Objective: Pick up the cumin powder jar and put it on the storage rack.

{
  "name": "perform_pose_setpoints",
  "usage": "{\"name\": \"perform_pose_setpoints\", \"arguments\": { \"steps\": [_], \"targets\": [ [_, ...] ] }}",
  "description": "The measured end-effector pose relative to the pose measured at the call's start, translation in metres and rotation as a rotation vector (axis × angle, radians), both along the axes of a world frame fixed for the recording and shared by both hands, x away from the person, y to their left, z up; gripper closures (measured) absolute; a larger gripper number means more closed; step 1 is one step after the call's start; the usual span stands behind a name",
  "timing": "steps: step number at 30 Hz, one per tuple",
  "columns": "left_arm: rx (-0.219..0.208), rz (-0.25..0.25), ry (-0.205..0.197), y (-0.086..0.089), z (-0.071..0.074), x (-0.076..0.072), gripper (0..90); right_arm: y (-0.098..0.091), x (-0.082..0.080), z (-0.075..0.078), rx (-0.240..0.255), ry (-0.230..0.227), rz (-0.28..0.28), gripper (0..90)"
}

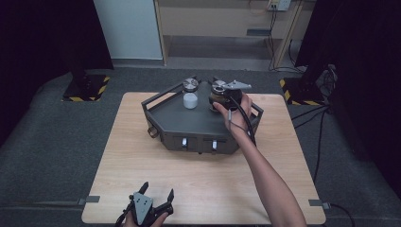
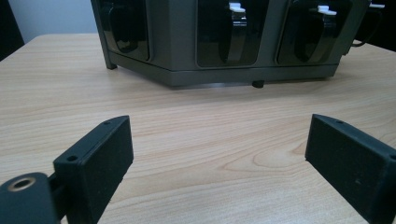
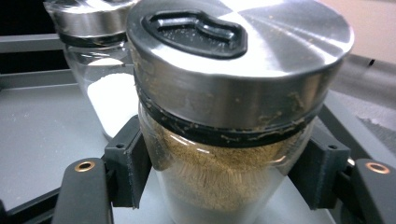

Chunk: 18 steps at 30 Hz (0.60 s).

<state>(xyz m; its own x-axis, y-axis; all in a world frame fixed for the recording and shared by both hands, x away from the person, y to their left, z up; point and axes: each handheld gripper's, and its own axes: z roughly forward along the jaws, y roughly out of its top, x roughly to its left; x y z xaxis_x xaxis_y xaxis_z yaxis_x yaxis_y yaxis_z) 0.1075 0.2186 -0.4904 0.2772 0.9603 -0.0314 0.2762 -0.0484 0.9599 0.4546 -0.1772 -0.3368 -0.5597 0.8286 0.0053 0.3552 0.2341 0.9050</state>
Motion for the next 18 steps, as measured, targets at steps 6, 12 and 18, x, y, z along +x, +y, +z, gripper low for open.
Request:
{"name": "perform_pose_setpoints", "arguments": {
  "steps": [6,12,18],
  "targets": [
    [-0.003,-0.004,0.002,0.000,-0.001,0.000,6.8,0.003,0.006,-0.007,-0.021,0.017,0.003,31.1],
    [-0.003,-0.003,0.003,0.001,0.000,0.000,6.8,0.000,0.006,-0.013,-0.004,0.003,0.009,31.1],
    [-0.001,-0.009,0.004,0.000,-0.001,0.001,6.8,0.000,0.004,-0.017,0.006,-0.008,0.004,31.2]
  ]
}}
